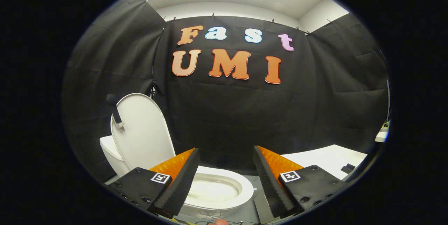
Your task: Open the toilet lid.
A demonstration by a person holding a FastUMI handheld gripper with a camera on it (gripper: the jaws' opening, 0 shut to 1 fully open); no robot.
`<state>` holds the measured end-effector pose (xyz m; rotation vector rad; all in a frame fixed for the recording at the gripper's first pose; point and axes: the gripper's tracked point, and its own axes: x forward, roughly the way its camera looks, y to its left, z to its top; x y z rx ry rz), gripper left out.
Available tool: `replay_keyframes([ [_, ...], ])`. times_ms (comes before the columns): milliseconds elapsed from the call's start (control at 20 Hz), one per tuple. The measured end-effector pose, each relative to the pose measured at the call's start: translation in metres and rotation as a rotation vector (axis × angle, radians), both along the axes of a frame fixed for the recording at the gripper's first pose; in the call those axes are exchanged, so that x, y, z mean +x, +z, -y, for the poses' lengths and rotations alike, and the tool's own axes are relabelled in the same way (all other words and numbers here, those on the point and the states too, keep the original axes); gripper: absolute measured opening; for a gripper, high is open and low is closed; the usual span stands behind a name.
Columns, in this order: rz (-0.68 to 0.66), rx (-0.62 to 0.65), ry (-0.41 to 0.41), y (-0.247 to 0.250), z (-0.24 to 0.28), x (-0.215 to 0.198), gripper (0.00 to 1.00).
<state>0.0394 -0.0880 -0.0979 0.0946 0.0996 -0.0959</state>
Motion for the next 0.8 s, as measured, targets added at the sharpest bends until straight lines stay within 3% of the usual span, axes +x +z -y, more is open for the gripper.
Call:
replay_keyframes([
  [800, 0.03, 0.031, -0.001, 0.015, -0.005, -0.008, 0.98],
])
